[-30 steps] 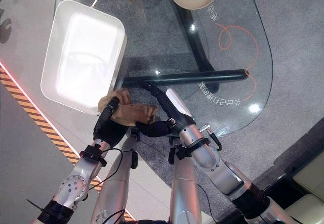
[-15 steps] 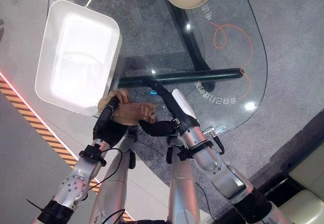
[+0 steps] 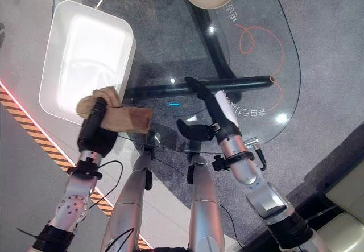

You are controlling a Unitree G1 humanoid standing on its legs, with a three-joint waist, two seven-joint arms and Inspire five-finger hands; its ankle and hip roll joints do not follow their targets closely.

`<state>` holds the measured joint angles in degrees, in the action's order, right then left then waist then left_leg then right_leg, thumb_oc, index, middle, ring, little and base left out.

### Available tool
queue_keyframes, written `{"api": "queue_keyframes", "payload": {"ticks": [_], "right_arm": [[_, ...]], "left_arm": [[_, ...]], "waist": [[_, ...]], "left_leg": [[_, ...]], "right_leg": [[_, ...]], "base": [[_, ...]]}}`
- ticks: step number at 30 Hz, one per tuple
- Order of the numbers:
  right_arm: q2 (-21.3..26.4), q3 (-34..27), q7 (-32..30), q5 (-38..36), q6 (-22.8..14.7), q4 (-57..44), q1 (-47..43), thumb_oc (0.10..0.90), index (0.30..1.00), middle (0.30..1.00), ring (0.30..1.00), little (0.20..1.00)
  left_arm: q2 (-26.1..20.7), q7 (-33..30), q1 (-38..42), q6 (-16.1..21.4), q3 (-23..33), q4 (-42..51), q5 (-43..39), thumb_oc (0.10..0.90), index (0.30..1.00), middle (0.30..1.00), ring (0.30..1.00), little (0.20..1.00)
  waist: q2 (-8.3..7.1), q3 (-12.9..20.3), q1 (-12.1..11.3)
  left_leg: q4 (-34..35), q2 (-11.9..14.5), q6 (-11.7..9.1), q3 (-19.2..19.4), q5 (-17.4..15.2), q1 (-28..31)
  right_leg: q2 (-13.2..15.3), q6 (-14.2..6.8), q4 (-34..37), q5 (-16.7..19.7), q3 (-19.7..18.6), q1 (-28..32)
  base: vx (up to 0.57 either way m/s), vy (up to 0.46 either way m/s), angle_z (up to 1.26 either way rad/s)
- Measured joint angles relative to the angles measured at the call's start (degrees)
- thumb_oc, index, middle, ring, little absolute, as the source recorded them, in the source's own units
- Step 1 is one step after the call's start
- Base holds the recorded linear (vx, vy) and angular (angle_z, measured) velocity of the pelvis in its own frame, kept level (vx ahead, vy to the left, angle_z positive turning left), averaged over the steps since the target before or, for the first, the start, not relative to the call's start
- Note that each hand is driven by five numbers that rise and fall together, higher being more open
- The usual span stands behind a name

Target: Wipe the table with a cloth and put it in the basket.

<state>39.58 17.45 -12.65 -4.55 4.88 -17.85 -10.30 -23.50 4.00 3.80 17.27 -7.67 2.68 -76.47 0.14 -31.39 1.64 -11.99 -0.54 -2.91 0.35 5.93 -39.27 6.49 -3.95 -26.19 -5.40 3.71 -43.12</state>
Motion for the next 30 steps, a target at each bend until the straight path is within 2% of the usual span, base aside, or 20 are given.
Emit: {"api": "queue_keyframes", "payload": {"ticks": [7,10,13,16,20,22,30], "right_arm": [[-0.81,1.17,1.75,-4.58,1.49,0.51,2.65,0.8,0.9,0.9,0.9,0.9],[-2.97,1.98,2.13,-6.98,2.49,1.36,2.28,0.8,0.9,0.9,0.9,0.9],[-3.1,3.16,4.04,-8.73,3.43,2.15,2.32,0.8,0.9,0.9,0.9,0.9],[-3.05,4.61,5.29,-9.82,4.08,3.46,1.24,0.8,0.9,0.9,0.9,0.9],[-2.24,8.28,5.57,-11.81,6.35,5.6,-4.48,0.8,0.9,0.9,0.9,0.9],[-1.02,8.42,5.72,-13.31,7.04,4.95,-5.34,0.8,0.9,0.9,0.9,0.9],[1.28,10.48,5.64,-15.91,11.8,5.7,-6.76,0.8,0.9,0.9,0.9,0.9]], "left_arm": [[-0.35,-5.93,0.1,0.75,1.86,0.32,9.45,0.1,0.3,0.3,0.3,0.2],[-0.44,-9.56,0.62,1.45,2.28,0.32,15.2,0.1,0.3,0.3,0.3,0.2],[-0.95,-12.5,1.15,2.33,2.82,0.32,21.49,0.1,0.3,0.3,0.3,0.2],[-4.12,-19.01,2.93,2.34,2.91,0.16,30.38,0.1,0.3,0.3,0.3,0.2],[-7.5,-28.83,8.66,2.54,3.63,-4.87,42.29,0.1,0.3,0.3,0.3,0.2],[-8.6,-33.38,9.91,2.68,4.26,-5.77,46.67,0.1,0.3,0.3,0.3,0.2],[-8.89,-45.01,11.04,2.95,4.46,-6.57,53.27,0.1,0.3,0.3,0.3,0.2]], "waist": [[0.1,0.02,-1.41],[0.17,0.03,-1.38],[0.34,-0.02,-1.38],[0.58,-0.02,-1.38],[0.73,0.02,-1.29],[1.47,0.02,-1.18],[1.58,-0.02,-1.29]], "left_leg": [[-0.02,-0.02,-0.01,0.67,0.0,-0.05],[-0.17,-0.12,-0.01,0.88,0.0,-0.94],[-0.85,-0.23,-0.02,0.9,0.0,-2.11],[-1.17,-0.3,-0.04,1.02,-0.01,-2.75],[-1.42,-0.48,-0.03,2.4,-0.01,-3.23],[-2.05,-0.52,-0.03,2.45,-0.03,-4.61],[-2.27,-0.31,-0.06,2.38,-0.01,-6.43]], "right_leg": [[-0.06,0.0,-0.71,-0.05,-0.82,-0.74],[0.06,0.04,-1.48,-0.18,-1.09,-1.97],[0.19,0.12,-2.26,-0.39,-1.17,-3.29],[0.31,0.19,-2.9,-0.52,-1.28,-4.16],[0.44,0.23,-4.15,-0.54,-2.75,-5.71],[0.49,0.22,-4.59,-0.56,-2.82,-7.0],[0.25,0.33,-4.85,-0.5,-2.75,-8.8]], "base": [[0.0,0.027,-0.03],[0.01,0.078,-0.01],[0.02,0.09,0.01],[0.02,0.105,-0.01],[0.02,0.132,-0.08],[0.03,0.102,-0.03],[0.03,0.062,0.0]]}}
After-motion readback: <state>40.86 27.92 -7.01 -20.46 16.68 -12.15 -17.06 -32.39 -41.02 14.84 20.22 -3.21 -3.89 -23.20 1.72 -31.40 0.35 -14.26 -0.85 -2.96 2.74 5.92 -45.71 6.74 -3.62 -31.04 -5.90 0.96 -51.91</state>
